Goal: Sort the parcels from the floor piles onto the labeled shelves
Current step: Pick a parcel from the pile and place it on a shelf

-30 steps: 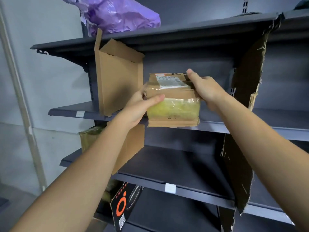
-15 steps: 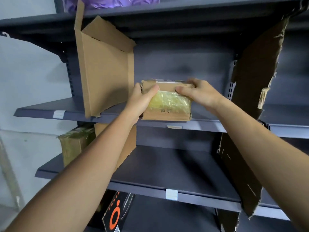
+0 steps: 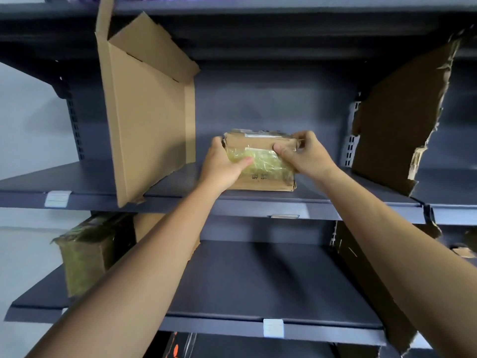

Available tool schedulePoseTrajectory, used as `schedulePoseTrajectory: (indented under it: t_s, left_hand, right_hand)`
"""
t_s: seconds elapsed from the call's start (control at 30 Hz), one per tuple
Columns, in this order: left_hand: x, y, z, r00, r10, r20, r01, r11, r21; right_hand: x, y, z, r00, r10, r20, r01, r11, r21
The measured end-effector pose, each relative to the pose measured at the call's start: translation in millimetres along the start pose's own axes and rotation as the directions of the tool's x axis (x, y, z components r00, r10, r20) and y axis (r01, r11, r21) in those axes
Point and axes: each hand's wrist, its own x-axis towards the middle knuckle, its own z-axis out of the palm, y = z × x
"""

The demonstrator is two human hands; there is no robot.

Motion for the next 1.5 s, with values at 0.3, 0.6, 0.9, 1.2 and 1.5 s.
schedulePoseTrajectory:
  t_s: [0.3, 0.6, 0.9, 1.2, 1.5]
  left_hand:
    - [8.2, -2.2, 7.2, 0.993, 0.073, 0.095, -0.096, 0.959, 0.265]
    - [-24.7, -13.2, 10.1, 0.905, 0.401, -0.139, -0.339, 0.881, 0.331]
    - [-64.0, -16.5, 24.4, 0.799, 0.451, 0.397, -0.569, 0.78, 0.259]
    - [-63.7, -10.8, 12.5, 0.786, 0.304, 0.538, -0.477, 0.851, 0.217]
    - [-59.1, -6.8, 21.3, 0.859, 0.313, 0.404, -0.409, 0.895, 0.176]
  right_hand:
    - [7.0, 2.6, 8.6, 0.998, -0.038, -0.056, 0.019, 0.95, -0.312]
    - [-29.8, 9.5, -3.7, 1.0, 0.009, 0.014, -0.002, 0.895, -0.446]
    - [-83.1, 23.2, -23.7, 0.956, -0.101, 0.275, 0.241, 0.806, -0.541]
    - [-96.9, 24.9, -42.2, 0.895, -0.096, 0.436, 0.334, 0.793, -0.51]
    - [-86.5, 33.7, -32.0, 0.915, -0.167, 0.367, 0.354, 0.77, -0.531]
